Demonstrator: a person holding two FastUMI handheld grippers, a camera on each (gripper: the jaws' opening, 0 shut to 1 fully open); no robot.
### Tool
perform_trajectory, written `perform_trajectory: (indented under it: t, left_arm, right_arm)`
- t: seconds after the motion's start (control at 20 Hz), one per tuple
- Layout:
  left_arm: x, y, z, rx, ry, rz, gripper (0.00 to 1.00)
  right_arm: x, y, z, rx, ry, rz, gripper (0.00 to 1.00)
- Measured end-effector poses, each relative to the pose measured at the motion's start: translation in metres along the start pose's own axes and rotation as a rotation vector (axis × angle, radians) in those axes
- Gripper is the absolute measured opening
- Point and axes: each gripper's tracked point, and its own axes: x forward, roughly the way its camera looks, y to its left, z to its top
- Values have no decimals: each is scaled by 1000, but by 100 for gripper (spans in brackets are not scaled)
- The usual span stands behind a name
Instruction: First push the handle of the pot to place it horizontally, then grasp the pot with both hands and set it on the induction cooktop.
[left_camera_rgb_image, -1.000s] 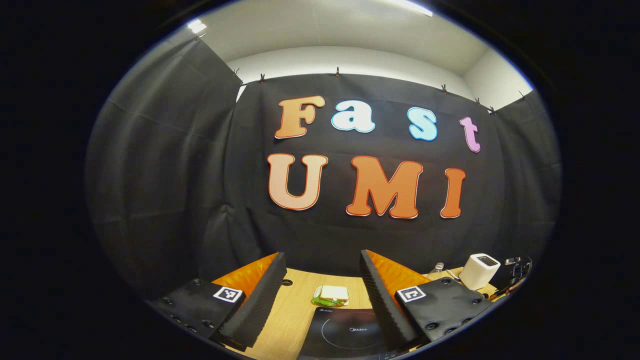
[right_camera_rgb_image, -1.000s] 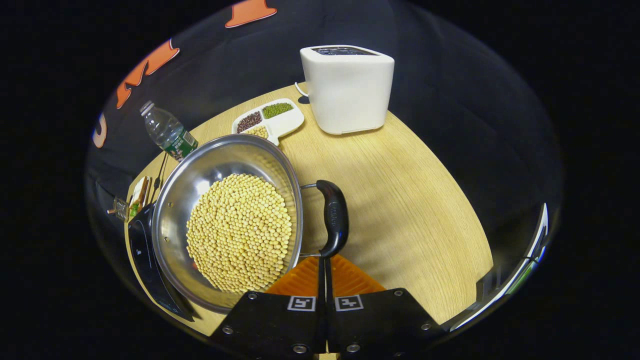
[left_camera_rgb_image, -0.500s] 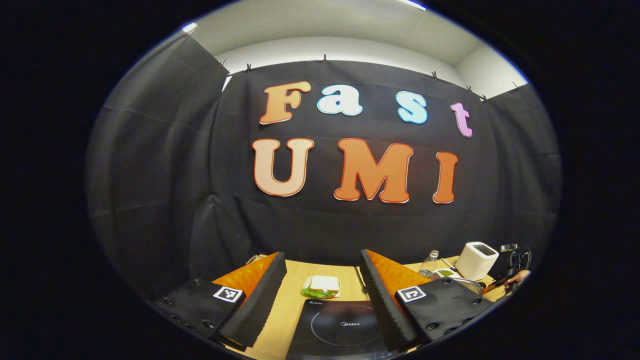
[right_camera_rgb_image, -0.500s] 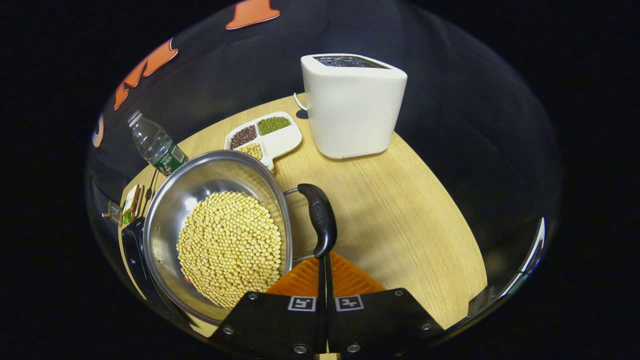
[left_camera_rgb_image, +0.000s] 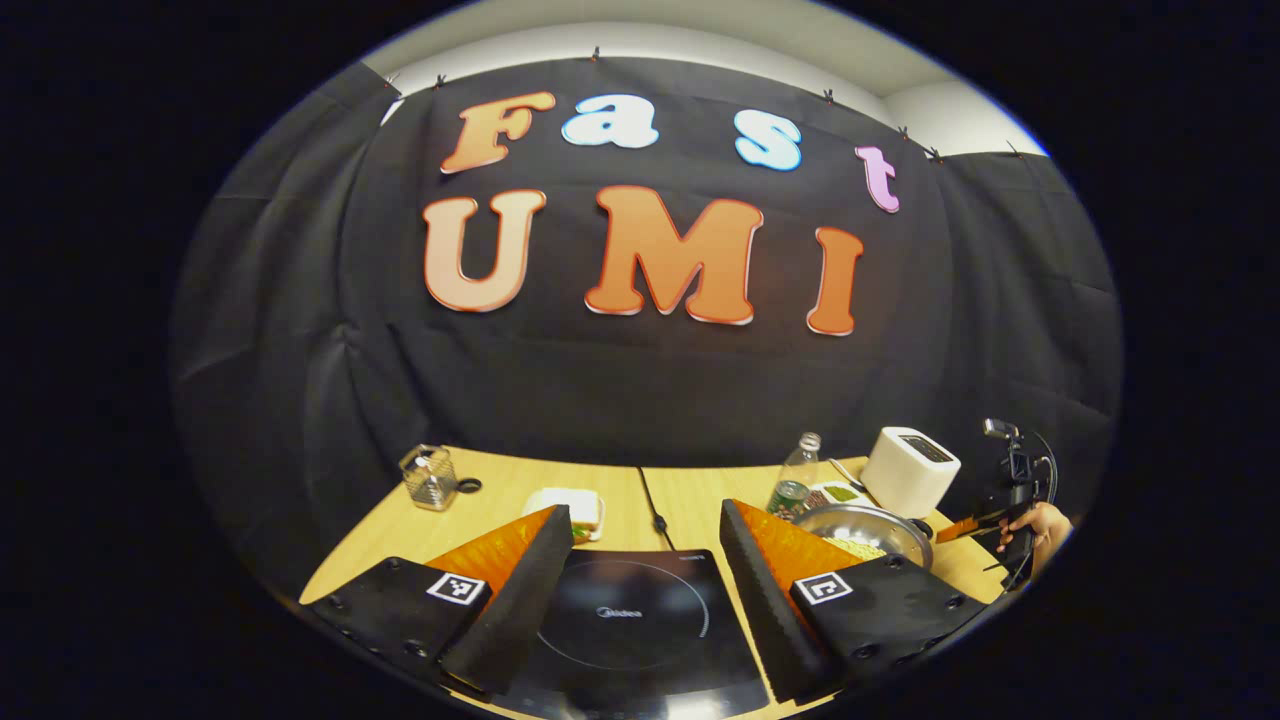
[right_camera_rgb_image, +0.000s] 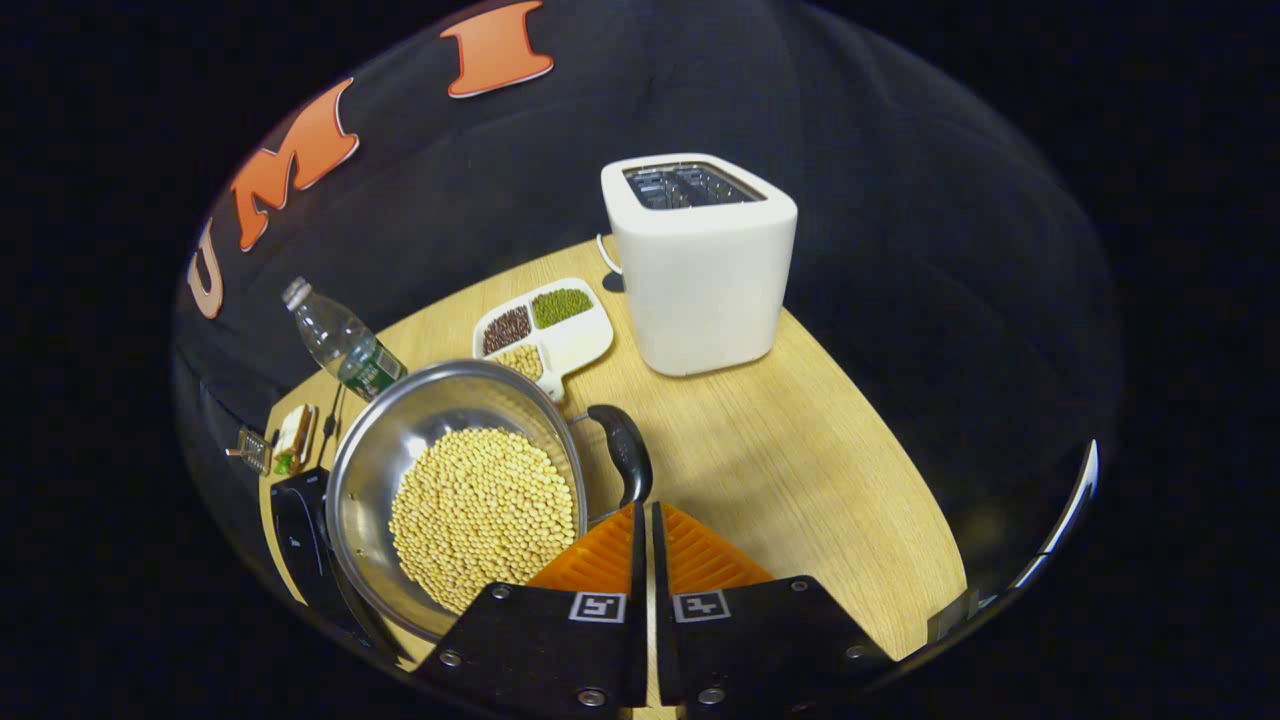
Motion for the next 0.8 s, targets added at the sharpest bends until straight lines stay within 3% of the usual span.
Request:
perform_trajectory:
  t: [0.15, 0.2, 0.35, 0.4, 0.45, 0.6, 0.8]
  left_arm:
    - [26, -44, -36, -28, 122, -85, 97]
    - [34, -59, -47, -31, 161, -114, 97]
    - [56, -96, -82, -8, 267, -158, 97]
    - [65, -106, -95, 5, 294, -162, 98]
    - [73, -116, -103, 15, 319, -167, 96]
    - [100, -141, -133, 39, 402, -175, 96]
    - [134, -143, -172, 56, 501, -94, 98]
  right_arm:
    - [-5, 4, 15, -29, -58, 25, 17]
    - [-5, 10, 14, -42, -53, 39, 28]
    - [0, 25, 10, -92, -46, 62, 45]
    - [4, 27, 11, -117, -58, 57, 58]
    - [6, 29, 12, -140, -69, 48, 56]
    - [15, 35, 6, -164, -37, 53, 72]
    - [29, 29, 6, -186, -37, 31, 74]
